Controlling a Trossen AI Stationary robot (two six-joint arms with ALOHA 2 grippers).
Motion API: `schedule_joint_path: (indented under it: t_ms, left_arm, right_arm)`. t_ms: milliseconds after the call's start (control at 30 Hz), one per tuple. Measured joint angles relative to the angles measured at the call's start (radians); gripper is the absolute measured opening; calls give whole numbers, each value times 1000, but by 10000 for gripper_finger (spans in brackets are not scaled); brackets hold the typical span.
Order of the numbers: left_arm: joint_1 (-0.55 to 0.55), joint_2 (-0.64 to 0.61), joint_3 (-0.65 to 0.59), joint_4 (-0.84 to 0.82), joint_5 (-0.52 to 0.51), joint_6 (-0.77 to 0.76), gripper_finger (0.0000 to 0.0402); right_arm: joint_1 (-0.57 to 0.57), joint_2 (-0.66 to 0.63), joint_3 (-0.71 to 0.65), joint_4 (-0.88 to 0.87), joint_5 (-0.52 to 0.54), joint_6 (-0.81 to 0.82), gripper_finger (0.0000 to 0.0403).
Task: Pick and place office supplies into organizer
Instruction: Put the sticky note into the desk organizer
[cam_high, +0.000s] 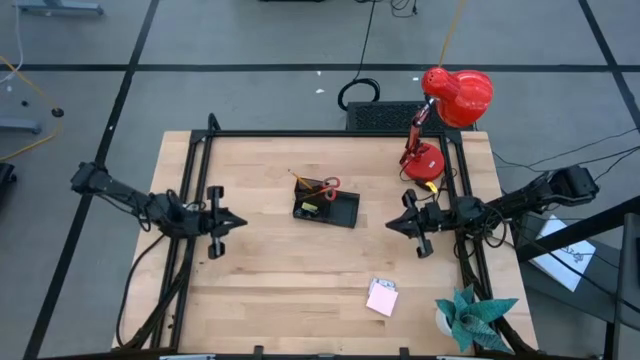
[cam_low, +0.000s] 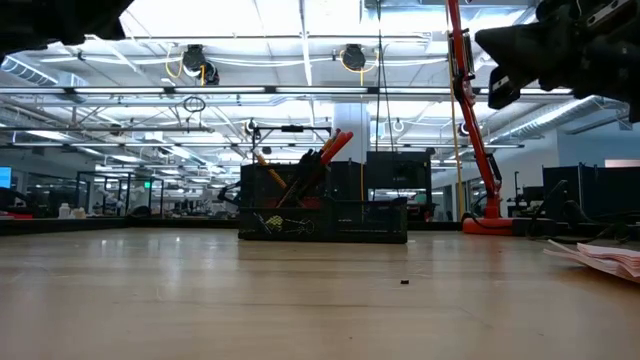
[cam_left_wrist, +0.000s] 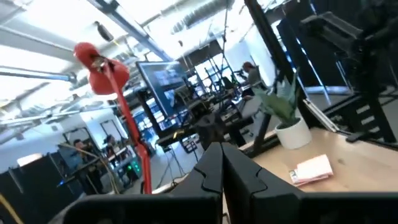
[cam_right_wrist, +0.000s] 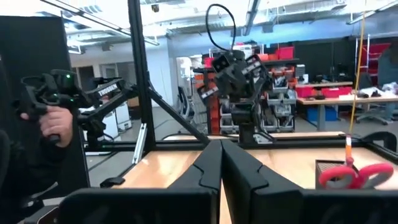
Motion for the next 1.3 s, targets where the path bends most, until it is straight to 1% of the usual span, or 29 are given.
schedule_joint_path:
  t_ms: [133, 267, 433, 500, 567, 633, 733, 900, 1033, 1100, 1200, 1300]
  left_arm:
    - [37, -11, -6, -67, -9, -10, 6]
    - [101, -11, -6, -103, 107, 20, 2]
    - [208, -11, -6, -102, 228, -45, 8]
    - [237, -11, -6, -102, 245, -76, 9]
    - [257, -11, -6, -101, 237, -94, 9]
    - [269, -11, -6, -100, 210, -112, 9]
    - [281, -11, -6, -100, 189, -145, 10]
    - [286, -11, -6, -105, 187, -205, 10]
    - [286, -11, -5, -118, 187, -238, 10]
    - [286, -10, -5, -139, 186, -256, 10]
    - [286, -11, -5, -157, 186, -280, 10]
    - [286, -11, -5, -166, 186, -306, 10]
  right_arm:
    - [11, 0, -1, -3, 0, 1, 4]
    - [31, 1, -1, -17, 2, 3, 4]
    - [44, 0, 4, -32, 3, 13, 4]
    - [54, 1, 25, -127, 4, 52, 6]
    - [71, 9, 64, -281, 6, 99, 16]
    - [95, 24, 131, -386, 43, 138, 36]
    - [133, 69, 217, -552, 86, 152, 82]
    - [189, 159, 364, -683, 79, 197, 184]
    - [235, 239, 478, -886, 48, 272, 254]
    - [256, 278, 530, -964, 49, 290, 277]
    - [277, 338, 575, -1059, 43, 292, 296]
    - [274, 374, 593, -1073, -30, 316, 301]
